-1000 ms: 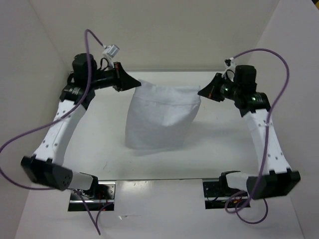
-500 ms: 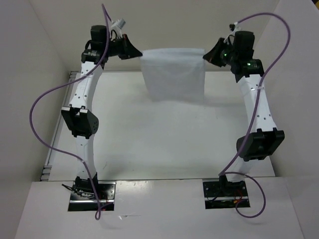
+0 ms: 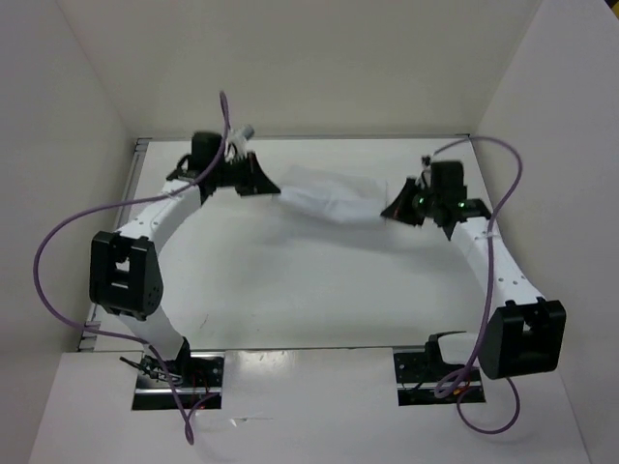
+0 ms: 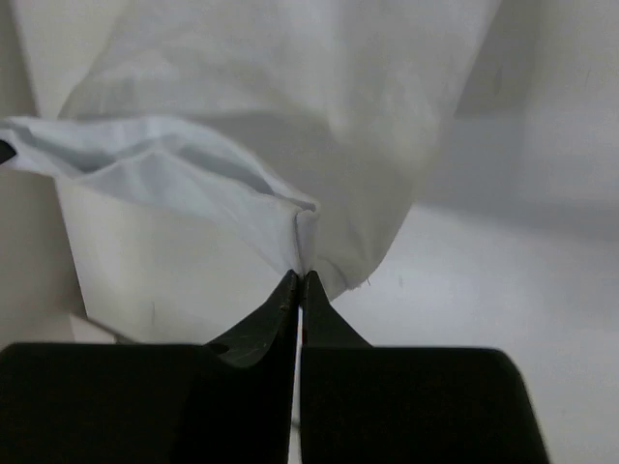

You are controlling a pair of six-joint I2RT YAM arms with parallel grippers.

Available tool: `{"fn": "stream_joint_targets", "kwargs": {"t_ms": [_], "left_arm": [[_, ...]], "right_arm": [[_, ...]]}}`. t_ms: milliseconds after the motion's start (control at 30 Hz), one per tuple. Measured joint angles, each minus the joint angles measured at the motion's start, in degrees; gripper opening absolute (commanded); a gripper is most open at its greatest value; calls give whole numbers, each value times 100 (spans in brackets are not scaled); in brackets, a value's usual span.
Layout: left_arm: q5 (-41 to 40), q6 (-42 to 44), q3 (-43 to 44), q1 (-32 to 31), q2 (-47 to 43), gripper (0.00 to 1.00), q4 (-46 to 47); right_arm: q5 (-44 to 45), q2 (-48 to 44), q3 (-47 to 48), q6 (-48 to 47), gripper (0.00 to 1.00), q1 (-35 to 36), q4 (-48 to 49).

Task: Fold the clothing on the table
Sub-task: Flatten the skirt out, then fold the skirt

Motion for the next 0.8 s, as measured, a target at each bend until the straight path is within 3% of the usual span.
{"fn": "stream_joint_targets", "kwargs": {"t_ms": [133, 300, 433, 533, 800], "left_arm": [[-197, -297, -2295, -216, -179, 0, 111], [-280, -444, -3611, -704, -1137, 0, -385], [-284, -450, -3821, -767, -2179, 0, -621], [-299, -450, -3696, -767, -2389, 0, -715], [-407, -286, -2520, -767, -1014, 0, -417]], "right_arm": [[-70, -356, -1687, 632, 0, 579, -612], [-149, -1622, -2188, 1274, 0, 1034, -1742], [-140, -2354, -2190, 1622, 0, 1034, -2253], [-72, -2496, -2190, 1834, 0, 1034, -2492], [590, -1770, -1971, 1950, 0, 850, -2441]]}}
